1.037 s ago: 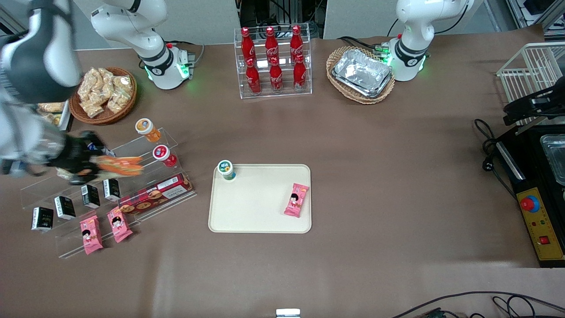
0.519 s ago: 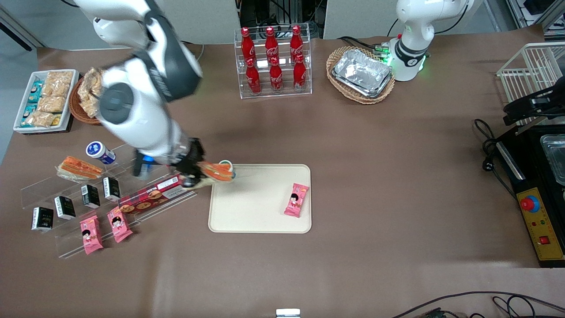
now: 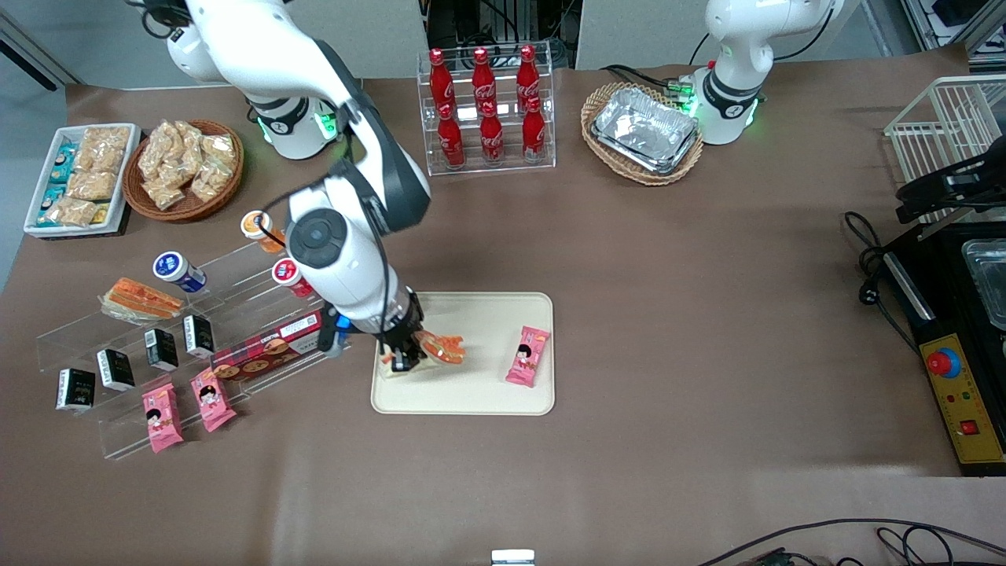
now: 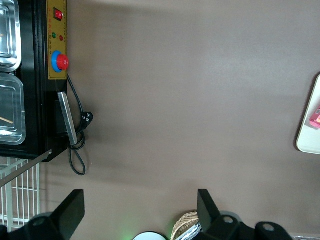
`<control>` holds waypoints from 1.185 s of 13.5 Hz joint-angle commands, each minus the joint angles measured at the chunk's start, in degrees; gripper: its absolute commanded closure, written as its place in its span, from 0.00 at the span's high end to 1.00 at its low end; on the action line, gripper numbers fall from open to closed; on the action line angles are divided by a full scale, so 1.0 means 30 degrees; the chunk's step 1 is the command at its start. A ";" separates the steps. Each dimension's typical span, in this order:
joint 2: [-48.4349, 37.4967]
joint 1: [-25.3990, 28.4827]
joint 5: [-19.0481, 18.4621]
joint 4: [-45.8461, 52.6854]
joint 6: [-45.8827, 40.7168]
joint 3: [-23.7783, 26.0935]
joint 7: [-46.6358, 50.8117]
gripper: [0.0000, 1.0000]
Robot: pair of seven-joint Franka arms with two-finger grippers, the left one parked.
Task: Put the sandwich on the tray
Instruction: 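Carry the sandwich over the cream tray and lower it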
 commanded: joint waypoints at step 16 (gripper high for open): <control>0.5615 0.0305 0.2645 0.0677 0.6181 0.0321 0.0258 0.00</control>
